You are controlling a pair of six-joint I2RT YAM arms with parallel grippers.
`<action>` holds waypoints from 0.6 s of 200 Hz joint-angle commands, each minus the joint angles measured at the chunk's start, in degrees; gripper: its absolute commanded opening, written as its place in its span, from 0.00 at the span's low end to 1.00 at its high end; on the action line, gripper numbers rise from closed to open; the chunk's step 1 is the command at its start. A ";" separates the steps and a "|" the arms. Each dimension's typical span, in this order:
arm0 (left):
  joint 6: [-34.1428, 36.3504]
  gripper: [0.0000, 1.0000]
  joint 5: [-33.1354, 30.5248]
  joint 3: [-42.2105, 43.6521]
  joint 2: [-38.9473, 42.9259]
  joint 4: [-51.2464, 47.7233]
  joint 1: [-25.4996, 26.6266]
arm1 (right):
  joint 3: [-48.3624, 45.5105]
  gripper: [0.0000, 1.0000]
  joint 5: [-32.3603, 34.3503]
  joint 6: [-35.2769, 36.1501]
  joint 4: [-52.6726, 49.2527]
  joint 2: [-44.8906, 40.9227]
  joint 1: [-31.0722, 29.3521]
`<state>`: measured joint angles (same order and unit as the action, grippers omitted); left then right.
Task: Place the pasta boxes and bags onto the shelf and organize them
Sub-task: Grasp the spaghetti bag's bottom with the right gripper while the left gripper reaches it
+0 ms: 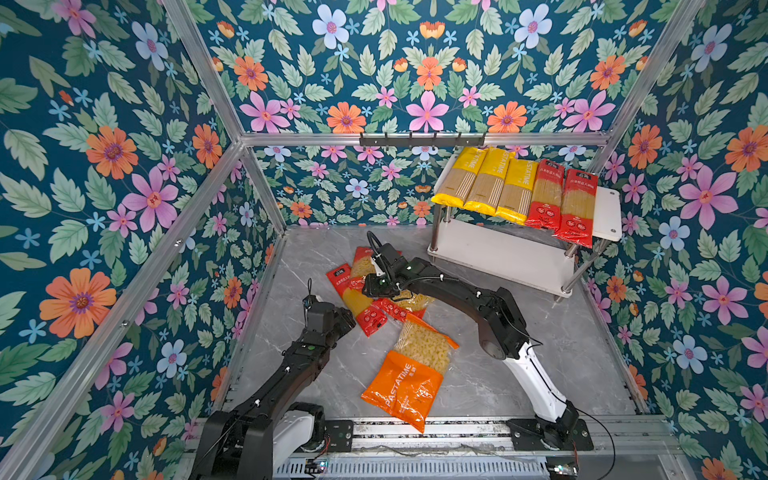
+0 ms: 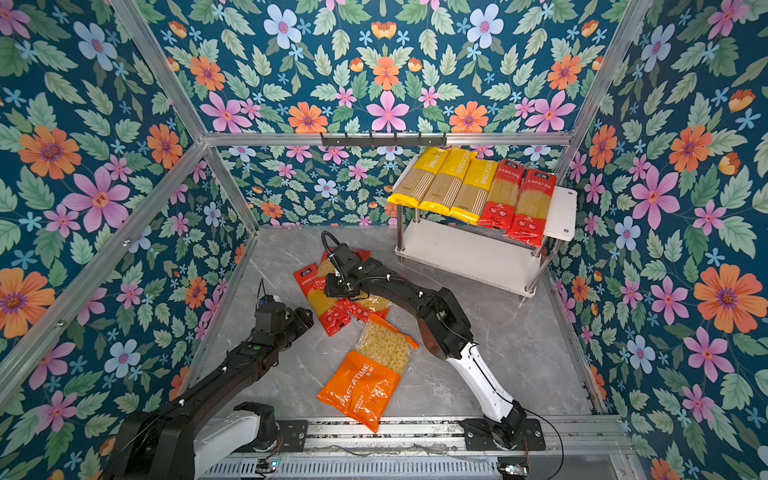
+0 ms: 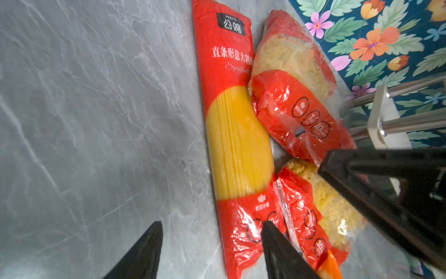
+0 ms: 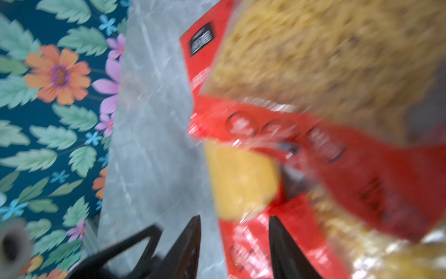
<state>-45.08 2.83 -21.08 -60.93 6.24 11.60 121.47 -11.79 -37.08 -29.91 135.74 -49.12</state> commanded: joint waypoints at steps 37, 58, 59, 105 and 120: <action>-2.78 0.67 11.35 1.68 -5.05 13.03 -5.73 | -1.70 0.49 -0.47 -0.42 -0.78 1.56 -0.75; -2.32 0.66 11.00 1.32 -5.78 11.85 -6.31 | 4.13 0.52 0.90 0.84 -4.59 5.34 -0.46; -2.35 0.66 10.99 1.36 -5.78 11.77 -6.32 | 4.26 0.52 0.94 0.85 -4.74 5.55 -0.41; -2.29 0.66 10.20 2.71 -4.53 9.92 -7.07 | 15.68 0.52 -1.29 1.39 -9.72 14.14 1.49; -1.78 0.66 9.68 2.84 -3.66 8.92 -7.45 | 16.75 0.51 -2.06 1.98 -9.91 15.18 1.41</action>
<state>-47.66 13.15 -18.33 -65.58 15.70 4.56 136.29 -12.88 -36.64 -36.56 149.49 -47.44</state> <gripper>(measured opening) 0.659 0.525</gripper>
